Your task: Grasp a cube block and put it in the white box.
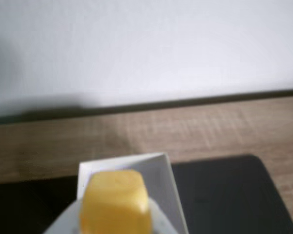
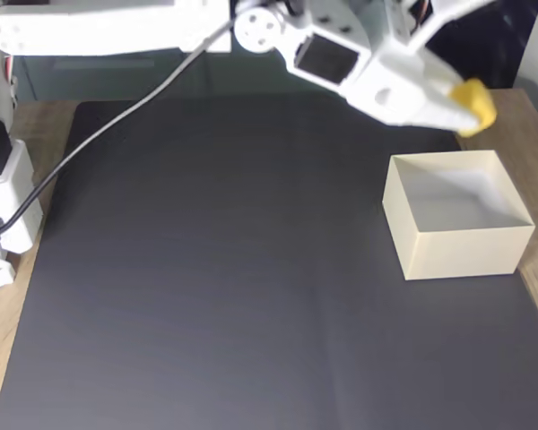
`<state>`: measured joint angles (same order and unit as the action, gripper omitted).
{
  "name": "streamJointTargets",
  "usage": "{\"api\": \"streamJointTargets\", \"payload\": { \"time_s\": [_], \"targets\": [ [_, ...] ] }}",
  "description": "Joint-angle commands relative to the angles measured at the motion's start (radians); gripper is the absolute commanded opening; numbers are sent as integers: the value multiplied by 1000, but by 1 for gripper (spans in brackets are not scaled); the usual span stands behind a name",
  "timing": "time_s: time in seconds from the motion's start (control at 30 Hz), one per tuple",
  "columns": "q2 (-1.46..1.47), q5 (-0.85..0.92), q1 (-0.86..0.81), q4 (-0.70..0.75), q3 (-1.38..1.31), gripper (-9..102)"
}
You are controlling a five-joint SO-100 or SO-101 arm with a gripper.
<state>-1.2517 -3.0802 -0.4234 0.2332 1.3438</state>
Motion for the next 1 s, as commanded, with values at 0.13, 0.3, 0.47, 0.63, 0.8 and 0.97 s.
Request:
{"api": "streamJointTargets", "payload": {
  "time_s": [0.13,0.3,0.47,0.63,0.8,0.97],
  "targets": [
    [52,-14,-6,-41,-75,0],
    [81,-20,-11,-49,-75,0],
    [100,-25,-9,-60,-75,0],
    [103,-28,-9,-67,-77,0],
    [103,-26,-17,-67,-81,6],
    [107,-17,-25,-61,-86,27]
  ]
}}
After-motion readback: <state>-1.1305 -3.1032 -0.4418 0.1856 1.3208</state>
